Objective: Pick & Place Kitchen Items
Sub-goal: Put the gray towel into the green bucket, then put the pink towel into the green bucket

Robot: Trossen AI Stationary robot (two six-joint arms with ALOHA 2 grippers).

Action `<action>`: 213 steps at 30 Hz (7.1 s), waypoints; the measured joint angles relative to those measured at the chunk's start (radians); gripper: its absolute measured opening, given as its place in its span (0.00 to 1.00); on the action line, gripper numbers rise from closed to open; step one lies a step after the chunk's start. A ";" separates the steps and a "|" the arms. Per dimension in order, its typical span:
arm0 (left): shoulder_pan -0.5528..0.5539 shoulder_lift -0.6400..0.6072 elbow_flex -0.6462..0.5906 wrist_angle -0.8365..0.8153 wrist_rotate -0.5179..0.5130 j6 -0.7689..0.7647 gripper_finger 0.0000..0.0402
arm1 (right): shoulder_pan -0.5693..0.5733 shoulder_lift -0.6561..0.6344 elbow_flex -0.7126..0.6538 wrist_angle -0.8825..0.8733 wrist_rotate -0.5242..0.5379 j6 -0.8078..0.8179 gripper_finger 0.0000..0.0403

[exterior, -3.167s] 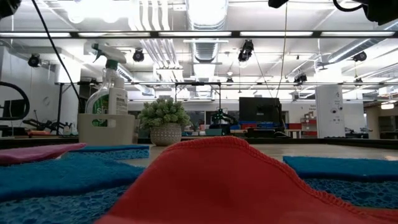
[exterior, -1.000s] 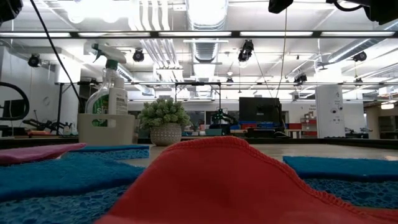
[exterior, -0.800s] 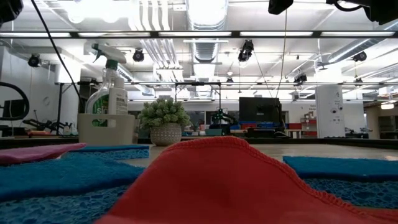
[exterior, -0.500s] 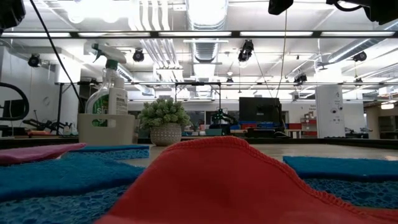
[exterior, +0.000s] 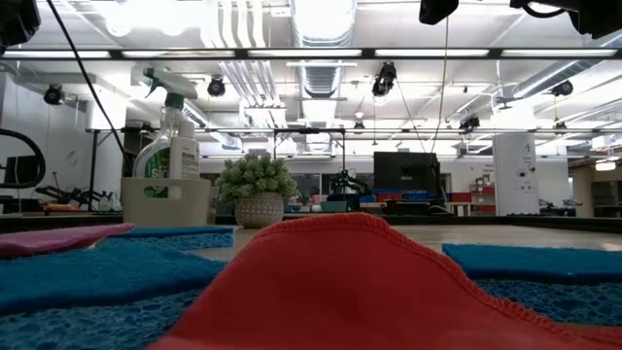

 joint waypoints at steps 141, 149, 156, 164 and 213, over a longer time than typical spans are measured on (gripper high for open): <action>0.176 -0.002 -0.067 0.232 -0.680 0.362 0.70 | -0.153 1.073 1.149 -0.888 -0.656 0.627 0.71; 0.176 -0.002 -0.067 0.232 -0.688 0.362 0.70 | -0.147 1.071 1.148 -0.890 -0.653 0.607 0.47; 0.176 -0.002 -0.067 0.232 -0.699 0.363 0.70 | -0.134 1.069 1.149 -0.890 -0.652 0.553 0.17; 0.176 -0.002 -0.067 0.232 -0.699 0.363 0.70 | -0.131 1.047 1.152 -0.862 -0.595 0.465 0.04; 0.414 -0.003 -0.455 1.172 -0.725 0.566 0.70 | -0.074 0.566 1.148 -0.930 0.165 -0.006 0.04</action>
